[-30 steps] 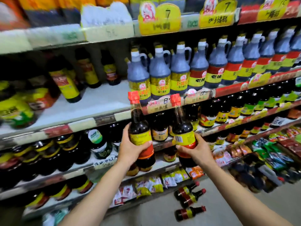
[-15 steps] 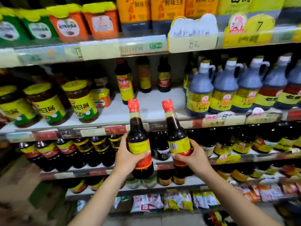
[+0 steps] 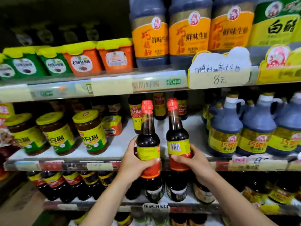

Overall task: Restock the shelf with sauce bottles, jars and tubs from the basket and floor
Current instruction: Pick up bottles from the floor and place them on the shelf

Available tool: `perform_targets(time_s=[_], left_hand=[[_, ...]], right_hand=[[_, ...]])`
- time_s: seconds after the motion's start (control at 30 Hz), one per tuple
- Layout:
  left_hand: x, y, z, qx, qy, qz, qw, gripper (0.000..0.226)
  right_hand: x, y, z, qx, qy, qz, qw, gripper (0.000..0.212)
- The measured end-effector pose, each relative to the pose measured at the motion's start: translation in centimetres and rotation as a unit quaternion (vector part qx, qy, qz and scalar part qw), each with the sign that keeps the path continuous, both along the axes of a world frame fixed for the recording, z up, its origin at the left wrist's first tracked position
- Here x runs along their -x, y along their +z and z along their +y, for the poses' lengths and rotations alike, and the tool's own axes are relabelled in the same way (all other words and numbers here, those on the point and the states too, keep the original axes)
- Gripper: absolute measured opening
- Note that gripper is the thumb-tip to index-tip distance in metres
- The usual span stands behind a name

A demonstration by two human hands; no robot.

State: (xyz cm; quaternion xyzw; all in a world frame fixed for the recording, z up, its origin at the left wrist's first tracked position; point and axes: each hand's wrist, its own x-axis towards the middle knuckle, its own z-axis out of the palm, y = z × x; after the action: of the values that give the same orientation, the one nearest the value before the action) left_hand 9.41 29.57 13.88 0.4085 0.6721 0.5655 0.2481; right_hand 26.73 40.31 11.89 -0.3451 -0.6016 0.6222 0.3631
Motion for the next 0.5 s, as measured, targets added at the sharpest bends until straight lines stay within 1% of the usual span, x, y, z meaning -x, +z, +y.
perform_targets(time_s=[0.1, 0.2, 0.33, 0.43, 0.5], left_hand=[[0.5, 0.9, 2.4, -0.012, -0.007, -0.017, 1.000, 0.081], [0.8, 1.9, 4.5, -0.040, 0.004, -0.028, 0.999, 0.076], [0.9, 3.0, 6.3, -0.075, 0.013, -0.042, 0.996, 0.081], [1.4, 3.3, 7.4, -0.083, 0.006, -0.041, 0.996, 0.088], [1.8, 3.2, 8.2, -0.087, 0.004, -0.019, 0.996, 0.096]], right_hand=[[0.8, 1.1, 1.9, 0.020, -0.005, 0.032, 0.999, 0.037], [1.1, 2.1, 3.6, 0.048, 0.006, 0.057, 0.997, 0.033], [1.3, 3.3, 5.6, 0.037, -0.002, 0.068, 0.997, 0.031], [1.8, 3.8, 6.8, 0.017, -0.009, 0.069, 0.997, 0.038], [2.2, 3.8, 7.3, -0.005, -0.022, 0.064, 0.998, 0.046]])
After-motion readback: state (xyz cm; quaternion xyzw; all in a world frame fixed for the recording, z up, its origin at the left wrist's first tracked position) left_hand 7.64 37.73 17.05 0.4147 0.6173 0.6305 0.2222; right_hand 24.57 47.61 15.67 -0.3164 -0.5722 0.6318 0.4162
